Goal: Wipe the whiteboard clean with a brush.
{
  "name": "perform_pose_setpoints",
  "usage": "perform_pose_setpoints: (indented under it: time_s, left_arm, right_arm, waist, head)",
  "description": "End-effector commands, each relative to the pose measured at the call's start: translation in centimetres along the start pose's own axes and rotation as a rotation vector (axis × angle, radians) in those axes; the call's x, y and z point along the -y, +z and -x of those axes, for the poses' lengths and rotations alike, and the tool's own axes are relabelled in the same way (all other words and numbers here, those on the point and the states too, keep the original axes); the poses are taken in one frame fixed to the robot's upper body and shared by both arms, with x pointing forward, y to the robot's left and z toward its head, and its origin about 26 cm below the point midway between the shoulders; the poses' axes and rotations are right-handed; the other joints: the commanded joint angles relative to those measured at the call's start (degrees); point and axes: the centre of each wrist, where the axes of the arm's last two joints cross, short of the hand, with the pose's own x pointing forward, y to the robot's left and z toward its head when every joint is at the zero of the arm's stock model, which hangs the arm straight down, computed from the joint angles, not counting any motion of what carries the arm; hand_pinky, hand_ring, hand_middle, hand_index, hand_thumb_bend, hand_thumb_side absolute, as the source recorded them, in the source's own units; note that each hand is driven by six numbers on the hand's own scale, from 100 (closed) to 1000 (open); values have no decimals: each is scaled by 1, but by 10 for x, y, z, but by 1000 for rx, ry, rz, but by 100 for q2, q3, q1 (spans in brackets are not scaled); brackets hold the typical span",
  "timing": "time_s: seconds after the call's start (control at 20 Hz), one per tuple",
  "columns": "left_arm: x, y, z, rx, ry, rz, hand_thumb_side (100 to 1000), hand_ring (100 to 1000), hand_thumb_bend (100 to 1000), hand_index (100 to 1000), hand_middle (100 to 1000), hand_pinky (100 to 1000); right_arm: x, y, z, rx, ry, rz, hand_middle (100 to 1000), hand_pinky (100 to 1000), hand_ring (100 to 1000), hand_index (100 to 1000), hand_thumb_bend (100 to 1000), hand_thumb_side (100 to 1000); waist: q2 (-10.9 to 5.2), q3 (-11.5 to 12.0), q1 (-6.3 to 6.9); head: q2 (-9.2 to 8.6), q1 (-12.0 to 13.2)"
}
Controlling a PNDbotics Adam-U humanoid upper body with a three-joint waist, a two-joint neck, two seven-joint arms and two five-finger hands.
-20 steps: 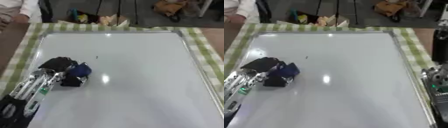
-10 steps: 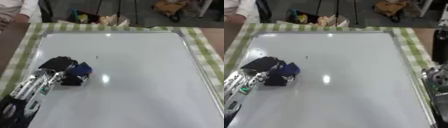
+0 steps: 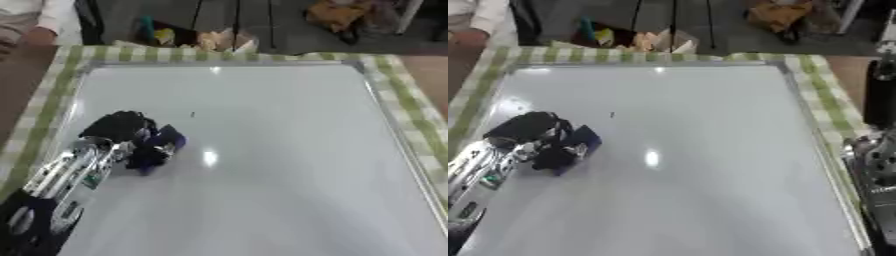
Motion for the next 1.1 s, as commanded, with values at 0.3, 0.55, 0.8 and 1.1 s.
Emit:
perform_pose_setpoints:
  time_s: [0.3,0.55,0.8,1.1]
  left_arm:
    - [-20,-8,-8,-10,-45,-97,852,276,100,718,436,100]
    - [-22,-13,-9,-21,-72,-109,966,360,100,765,505,100]
    - [-23,-11,-6,-19,-80,-74,1000,470,100,837,591,197]
    - [-33,-1,0,-52,-163,-51,1000,538,266,871,646,280]
  right_arm:
    - [1,-7,-5,27,-17,1,740,811,858,810,100,1000]
    - [1,-6,-5,24,-20,-1,739,811,859,811,100,1000]
    - [1,-5,-4,21,-20,-3,738,812,859,811,100,1000]
    - [2,-4,-3,18,-17,-6,738,812,859,811,100,1000]
  waist:
    - [-77,-60,2]
    - [-57,-79,14]
    - [-63,-50,23]
    - [-82,-30,18]
  head:
    - [-104,21]
    - [-84,20]
    - [-60,-3]
    - [-40,-26]
